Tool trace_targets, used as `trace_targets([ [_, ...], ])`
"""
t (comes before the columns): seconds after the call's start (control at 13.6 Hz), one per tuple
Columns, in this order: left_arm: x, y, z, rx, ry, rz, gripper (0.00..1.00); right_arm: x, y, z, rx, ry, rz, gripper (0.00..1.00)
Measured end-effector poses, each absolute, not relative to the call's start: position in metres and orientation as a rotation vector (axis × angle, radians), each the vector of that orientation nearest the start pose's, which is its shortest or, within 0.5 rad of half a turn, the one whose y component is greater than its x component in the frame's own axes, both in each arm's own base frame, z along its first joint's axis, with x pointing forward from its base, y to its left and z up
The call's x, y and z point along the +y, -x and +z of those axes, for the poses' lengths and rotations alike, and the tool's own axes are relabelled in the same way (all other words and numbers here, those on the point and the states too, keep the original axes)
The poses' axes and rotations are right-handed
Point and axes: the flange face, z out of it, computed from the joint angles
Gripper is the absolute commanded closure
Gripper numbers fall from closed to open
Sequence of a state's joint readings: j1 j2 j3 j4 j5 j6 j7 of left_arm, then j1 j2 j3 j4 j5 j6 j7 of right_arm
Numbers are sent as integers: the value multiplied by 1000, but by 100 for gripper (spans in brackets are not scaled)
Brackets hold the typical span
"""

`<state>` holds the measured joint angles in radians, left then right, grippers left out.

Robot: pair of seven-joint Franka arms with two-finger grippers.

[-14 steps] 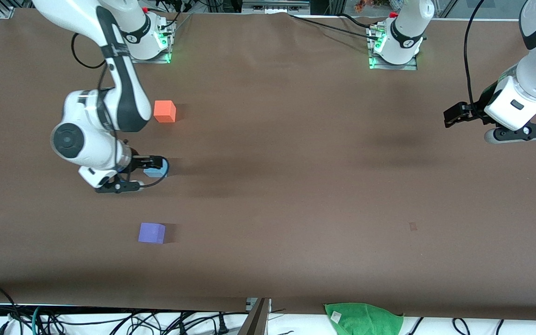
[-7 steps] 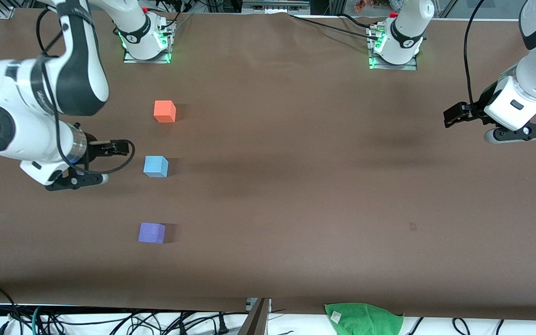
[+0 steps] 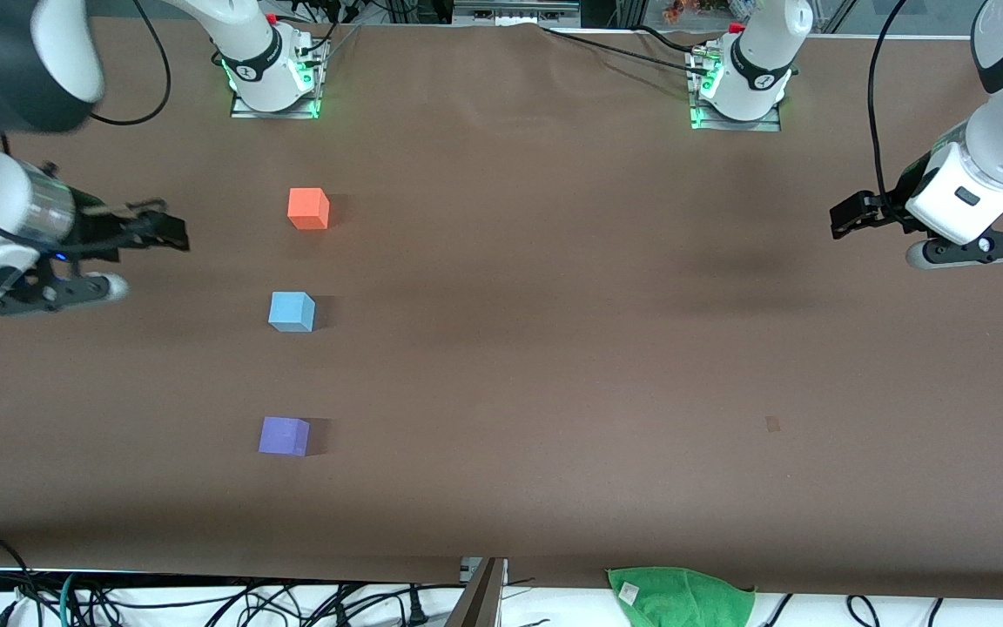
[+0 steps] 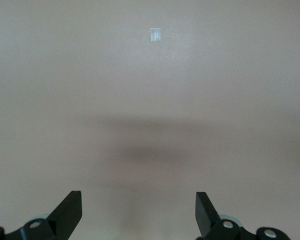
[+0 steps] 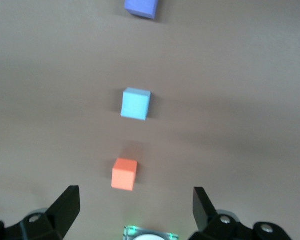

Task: Place blue block between orange and purple blocks

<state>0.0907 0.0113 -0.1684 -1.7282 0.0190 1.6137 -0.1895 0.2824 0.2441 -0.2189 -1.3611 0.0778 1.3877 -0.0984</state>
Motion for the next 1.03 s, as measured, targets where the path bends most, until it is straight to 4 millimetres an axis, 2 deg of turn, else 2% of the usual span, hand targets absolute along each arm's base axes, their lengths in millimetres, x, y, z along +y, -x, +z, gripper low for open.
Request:
trace_targets([
  [0.15, -40, -551, 548, -170, 3098, 190, 0, 56, -589, 582, -293, 3131, 321, 0],
  [0.29, -41, -551, 548, -170, 3098, 190, 0, 57, -580, 590, -312, 3160, 309, 0],
  [0.59, -41, -551, 548, -170, 3098, 190, 0, 28, -560, 633, -244, 3175, 168, 0],
  [0.81, -41, -551, 548, -170, 3098, 190, 0, 22, -548, 625, -222, 3173, 206, 0],
  [1.03, -41, -551, 548, -170, 3098, 190, 0, 32, -547, 617, -165, 3179, 232, 0],
])
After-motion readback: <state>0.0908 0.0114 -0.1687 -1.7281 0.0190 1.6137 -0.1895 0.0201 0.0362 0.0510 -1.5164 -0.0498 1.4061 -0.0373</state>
